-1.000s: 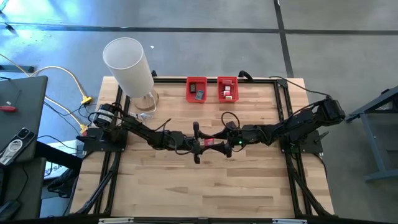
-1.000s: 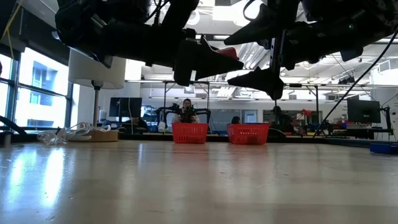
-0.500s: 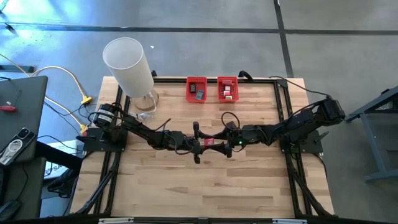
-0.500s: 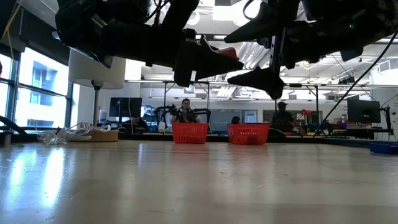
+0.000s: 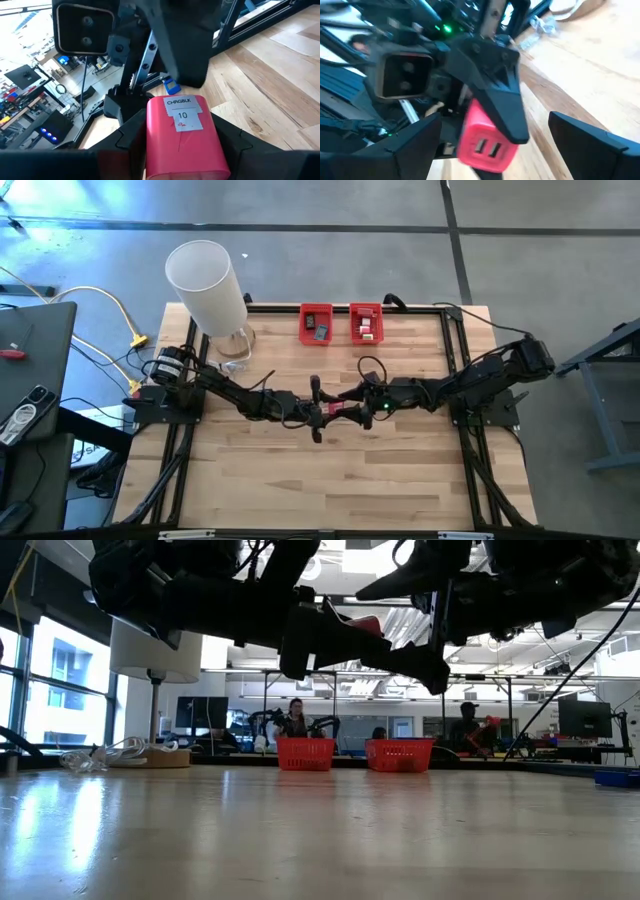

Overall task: Pick & Place Office items
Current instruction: Put the pink charger adapter into the right red bin

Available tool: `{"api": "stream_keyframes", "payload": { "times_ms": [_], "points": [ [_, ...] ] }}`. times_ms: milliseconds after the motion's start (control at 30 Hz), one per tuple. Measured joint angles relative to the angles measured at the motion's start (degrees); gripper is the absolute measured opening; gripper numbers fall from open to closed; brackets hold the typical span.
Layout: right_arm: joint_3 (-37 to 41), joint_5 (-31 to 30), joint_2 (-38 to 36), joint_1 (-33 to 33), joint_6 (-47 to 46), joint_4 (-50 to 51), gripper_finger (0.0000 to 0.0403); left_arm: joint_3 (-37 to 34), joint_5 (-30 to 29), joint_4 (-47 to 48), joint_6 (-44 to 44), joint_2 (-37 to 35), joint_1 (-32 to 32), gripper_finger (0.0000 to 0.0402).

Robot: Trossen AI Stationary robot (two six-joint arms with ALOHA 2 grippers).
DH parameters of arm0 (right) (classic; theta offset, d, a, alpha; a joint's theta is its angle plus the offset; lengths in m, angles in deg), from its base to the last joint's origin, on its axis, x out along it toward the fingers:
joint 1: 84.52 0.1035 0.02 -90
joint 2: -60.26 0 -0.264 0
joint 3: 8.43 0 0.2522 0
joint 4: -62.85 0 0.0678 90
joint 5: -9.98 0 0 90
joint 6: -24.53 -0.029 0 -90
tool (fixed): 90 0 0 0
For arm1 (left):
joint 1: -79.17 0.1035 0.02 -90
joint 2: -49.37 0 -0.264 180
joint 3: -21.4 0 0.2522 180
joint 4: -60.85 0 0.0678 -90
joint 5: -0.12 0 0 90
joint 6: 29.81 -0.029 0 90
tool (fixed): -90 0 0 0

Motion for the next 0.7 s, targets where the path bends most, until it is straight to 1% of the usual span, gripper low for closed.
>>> {"api": "stream_keyframes", "payload": {
  "times_ms": [133, 200, 333, 400, 700],
  "points": [
    [-1.8, 1.4, 3.2, -0.5, -0.1, 0.5, 0.0356, 0.0, 0.0, 0.0, 0.0, 0.0, 0.8, 0.0149],
    [-4.5, 3.3, 6.3, -0.9, 0.0, -0.4, 0.0356, 0.0, 0.1, 0.0, 0.5, 0.0, 1.1, 0.0149],
    [-8.1, 5.3, 9.9, -1.1, 1.8, -0.1, 0.0356, -0.1, 1.0, 0.9, 0.9, 0.1, 1.3, 0.0149],
    [-8.6, 6.5, 10.2, -1.4, 2.5, 0.0, 0.0356, 0.0, 1.0, 0.7, 0.9, 0.1, 1.3, 0.0149],
    [-9.1, 7.7, 9.8, -1.8, 3.5, 1.0, 0.0356, 0.1, 0.5, 2.1, 0.7, 0.1, 1.3, 0.015]
  ]
}}
